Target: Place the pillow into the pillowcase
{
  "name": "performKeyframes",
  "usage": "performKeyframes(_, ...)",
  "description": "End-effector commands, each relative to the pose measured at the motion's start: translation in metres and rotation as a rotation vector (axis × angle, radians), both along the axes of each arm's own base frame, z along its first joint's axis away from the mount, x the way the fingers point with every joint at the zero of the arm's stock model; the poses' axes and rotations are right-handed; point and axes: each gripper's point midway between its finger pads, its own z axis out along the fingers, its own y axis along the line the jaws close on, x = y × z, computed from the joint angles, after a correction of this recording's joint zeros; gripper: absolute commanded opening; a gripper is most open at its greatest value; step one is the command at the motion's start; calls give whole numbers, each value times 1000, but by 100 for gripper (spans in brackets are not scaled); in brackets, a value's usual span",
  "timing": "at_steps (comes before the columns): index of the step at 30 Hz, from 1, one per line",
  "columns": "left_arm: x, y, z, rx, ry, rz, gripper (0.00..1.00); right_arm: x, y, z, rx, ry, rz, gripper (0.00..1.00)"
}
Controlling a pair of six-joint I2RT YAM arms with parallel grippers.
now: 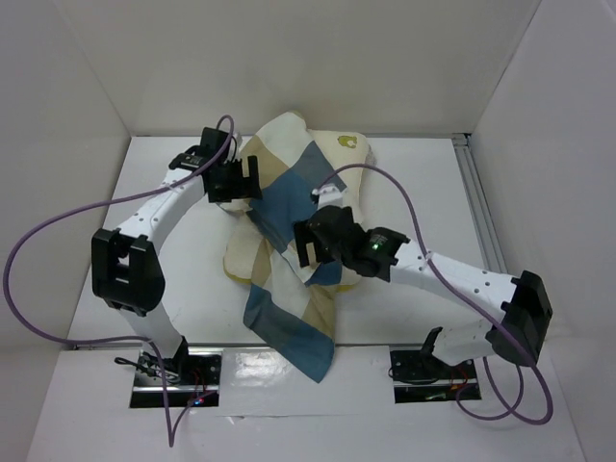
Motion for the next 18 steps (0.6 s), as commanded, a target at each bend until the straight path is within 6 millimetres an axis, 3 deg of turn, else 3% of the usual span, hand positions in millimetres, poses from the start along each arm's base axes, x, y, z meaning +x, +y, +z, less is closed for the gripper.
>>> performKeyframes(1,-1,-10,6,-68,20,-12,100,-41,24,-9,28,52,91,100)
performKeyframes(4,-11,-10,-10,-75,72,-1,100,-63,35,-34,-33,96,107,96)
performKeyframes(7,-18,-16,-19,-110,103,-17,97,-70,34,-56,-89,124,79,89)
performKeyframes(9,-17,-21,-28,-132,131,-23,91,-67,28,-63,-105,125,28,78)
performKeyframes(13,-11,-23,-40,-135,156,-14,63,-61,14,-73,-165,101,-31,66)
performKeyframes(14,-8,-22,-37,-128,143,-8,40,-61,14,-80,-186,110,-32,64)
performKeyframes(15,-7,-20,-41,-118,149,-1,28,-61,12,-81,-192,109,-46,62)
performKeyframes(18,0,-22,-27,-125,118,-3,5,-60,9,-89,-231,118,-60,40)
